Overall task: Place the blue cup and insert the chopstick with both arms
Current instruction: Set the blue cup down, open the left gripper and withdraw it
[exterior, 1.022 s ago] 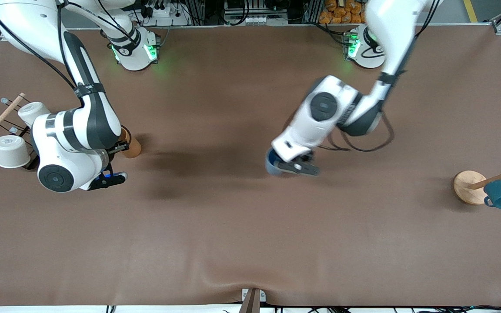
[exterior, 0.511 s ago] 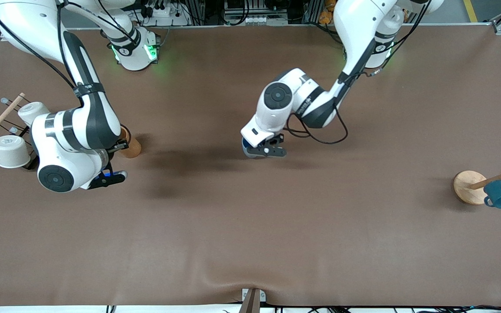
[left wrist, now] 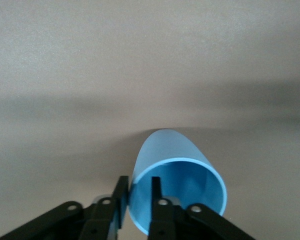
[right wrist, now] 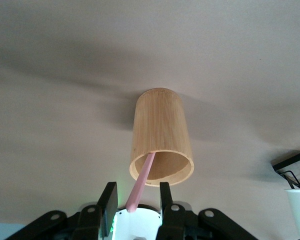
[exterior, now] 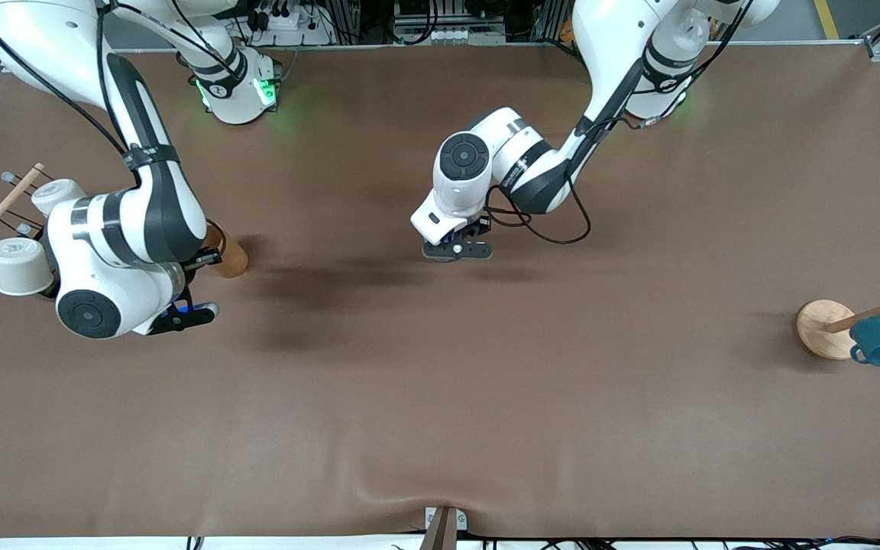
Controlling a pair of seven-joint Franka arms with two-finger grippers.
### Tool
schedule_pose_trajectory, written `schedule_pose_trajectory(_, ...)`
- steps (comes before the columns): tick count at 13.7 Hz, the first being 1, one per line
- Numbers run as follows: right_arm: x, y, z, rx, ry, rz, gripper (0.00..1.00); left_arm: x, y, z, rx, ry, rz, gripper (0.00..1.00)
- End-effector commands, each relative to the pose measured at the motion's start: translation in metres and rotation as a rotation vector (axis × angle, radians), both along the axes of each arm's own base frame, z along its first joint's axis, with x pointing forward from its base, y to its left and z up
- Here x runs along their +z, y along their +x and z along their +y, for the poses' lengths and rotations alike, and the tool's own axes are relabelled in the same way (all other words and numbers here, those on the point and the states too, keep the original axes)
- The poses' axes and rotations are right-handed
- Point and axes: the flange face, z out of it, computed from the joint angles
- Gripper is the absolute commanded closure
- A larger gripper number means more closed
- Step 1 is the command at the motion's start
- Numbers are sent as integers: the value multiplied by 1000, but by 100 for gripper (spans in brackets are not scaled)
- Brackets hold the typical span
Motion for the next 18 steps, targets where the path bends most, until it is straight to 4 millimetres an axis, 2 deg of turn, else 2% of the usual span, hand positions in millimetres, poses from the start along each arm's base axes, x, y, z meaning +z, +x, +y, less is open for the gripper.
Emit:
schedule_pose_trajectory(1, 3, 2, -2, 14, -9, -6, 58, 26, 6, 5, -6, 55, -46, 0)
schedule_pose_trajectory(2, 3, 2, -2, 14, -10, -6, 58, 43, 10, 11, 2, 68, -45, 0)
schedule_pose_trajectory(3, 2, 2, -2, 15, -11, -6, 59, 68, 17, 21, 19, 77, -50, 0)
schedule_pose_trajectory(5, 1, 3, -3, 12, -12, -6, 76, 129, 41, 48, 74, 92, -60, 0)
schedule_pose_trajectory(7, 0, 5, -4, 3, -11, -17, 100, 190, 74, 94, 158, 93, -78, 0)
schedule_pose_trajectory(10, 0, 4, -4, -8, -8, -15, 100, 260, 118, 190, 321, 62, -145, 0)
schedule_pose_trajectory(12, 3, 3, -4, -8, -7, -12, 100, 289, 136, 248, 421, 45, -183, 0)
schedule_pose_trajectory(14, 11, 2, -3, -4, -7, -15, 100, 313, 146, 298, 486, 41, -214, 0)
schedule_pose_trajectory(17, 37, -2, -4, -6, -11, -11, 100, 320, 149, 361, 446, 81, -168, 0)
schedule_pose_trajectory(18, 53, -3, -6, -7, -12, -20, 100, 327, 147, 377, 421, 87, -167, 0)
